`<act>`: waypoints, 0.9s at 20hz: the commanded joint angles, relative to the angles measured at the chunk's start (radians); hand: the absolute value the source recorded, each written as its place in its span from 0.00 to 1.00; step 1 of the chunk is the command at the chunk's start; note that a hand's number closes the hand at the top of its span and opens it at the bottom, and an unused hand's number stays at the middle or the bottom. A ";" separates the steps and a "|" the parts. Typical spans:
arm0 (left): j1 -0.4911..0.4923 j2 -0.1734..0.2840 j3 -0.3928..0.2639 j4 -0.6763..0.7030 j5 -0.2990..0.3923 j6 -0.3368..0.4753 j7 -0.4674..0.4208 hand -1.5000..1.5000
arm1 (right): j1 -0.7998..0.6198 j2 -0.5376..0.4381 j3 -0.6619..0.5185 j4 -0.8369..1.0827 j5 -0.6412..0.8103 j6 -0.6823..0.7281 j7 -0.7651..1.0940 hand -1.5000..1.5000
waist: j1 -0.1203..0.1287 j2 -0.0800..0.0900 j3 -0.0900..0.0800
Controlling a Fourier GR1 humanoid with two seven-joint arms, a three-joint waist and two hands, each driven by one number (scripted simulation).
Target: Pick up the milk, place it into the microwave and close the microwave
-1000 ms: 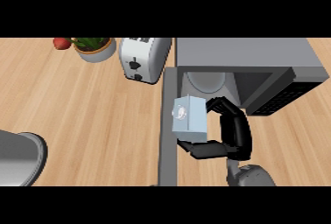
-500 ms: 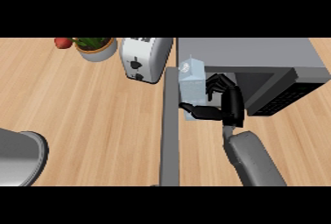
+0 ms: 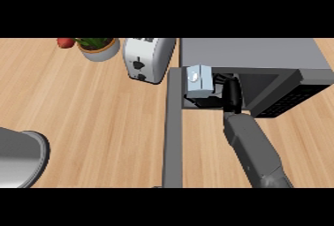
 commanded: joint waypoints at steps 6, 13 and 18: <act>-0.036 -0.049 -0.043 0.012 -0.071 0.002 -0.012 0.00 | -0.195 -0.024 -0.107 0.324 0.029 -0.060 -0.240 1.00 | 0.019 0.012 0.001; -0.050 0.012 0.009 0.016 0.011 -0.009 0.034 0.00 | -0.318 -0.070 -0.089 0.440 0.110 -0.193 -0.239 1.00 | 0.036 0.017 0.001; -0.093 0.023 0.001 0.067 -0.001 -0.007 0.035 0.00 | -0.380 -0.051 -0.024 0.508 0.213 -0.398 -0.214 1.00 | 0.045 0.022 0.000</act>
